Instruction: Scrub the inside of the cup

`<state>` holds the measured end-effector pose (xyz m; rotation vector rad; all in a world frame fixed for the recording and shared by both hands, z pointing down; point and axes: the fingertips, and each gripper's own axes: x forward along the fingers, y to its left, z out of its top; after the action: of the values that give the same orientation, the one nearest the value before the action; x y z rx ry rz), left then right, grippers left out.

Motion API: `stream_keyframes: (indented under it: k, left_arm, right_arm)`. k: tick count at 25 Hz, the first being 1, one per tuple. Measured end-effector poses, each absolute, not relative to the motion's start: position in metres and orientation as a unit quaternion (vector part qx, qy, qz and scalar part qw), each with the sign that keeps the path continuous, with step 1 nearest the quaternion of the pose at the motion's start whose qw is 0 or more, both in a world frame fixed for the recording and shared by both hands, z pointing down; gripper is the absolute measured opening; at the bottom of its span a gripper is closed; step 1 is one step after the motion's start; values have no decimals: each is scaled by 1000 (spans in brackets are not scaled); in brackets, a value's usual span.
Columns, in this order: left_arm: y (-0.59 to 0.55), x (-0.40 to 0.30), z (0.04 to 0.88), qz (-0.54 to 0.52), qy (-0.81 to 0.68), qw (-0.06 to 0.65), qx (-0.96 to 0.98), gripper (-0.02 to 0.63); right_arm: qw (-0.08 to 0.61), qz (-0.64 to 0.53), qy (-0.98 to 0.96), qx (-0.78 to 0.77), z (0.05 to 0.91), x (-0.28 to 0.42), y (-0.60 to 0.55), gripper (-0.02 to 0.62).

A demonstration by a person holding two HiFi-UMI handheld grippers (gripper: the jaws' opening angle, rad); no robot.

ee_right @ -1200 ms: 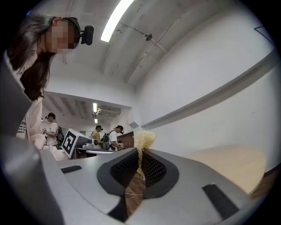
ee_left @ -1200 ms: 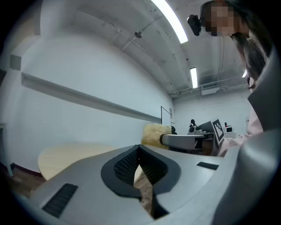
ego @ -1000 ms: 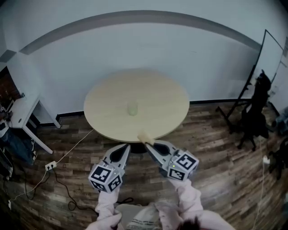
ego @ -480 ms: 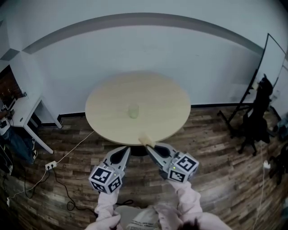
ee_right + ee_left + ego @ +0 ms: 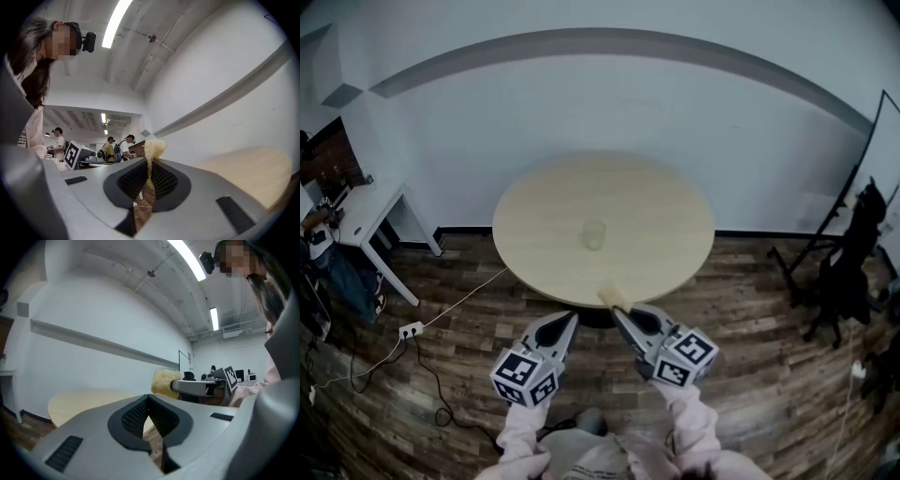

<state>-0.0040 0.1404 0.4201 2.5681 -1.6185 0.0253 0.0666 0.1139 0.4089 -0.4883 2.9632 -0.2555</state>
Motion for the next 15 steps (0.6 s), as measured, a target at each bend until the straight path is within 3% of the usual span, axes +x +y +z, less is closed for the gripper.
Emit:
stream_keyframes:
  k: [15]
  left_arm:
    - [73,-38,425,4,-527,66,848,-1]
  right_arm:
    - [47,-92,980,-170,419,32,47,26]
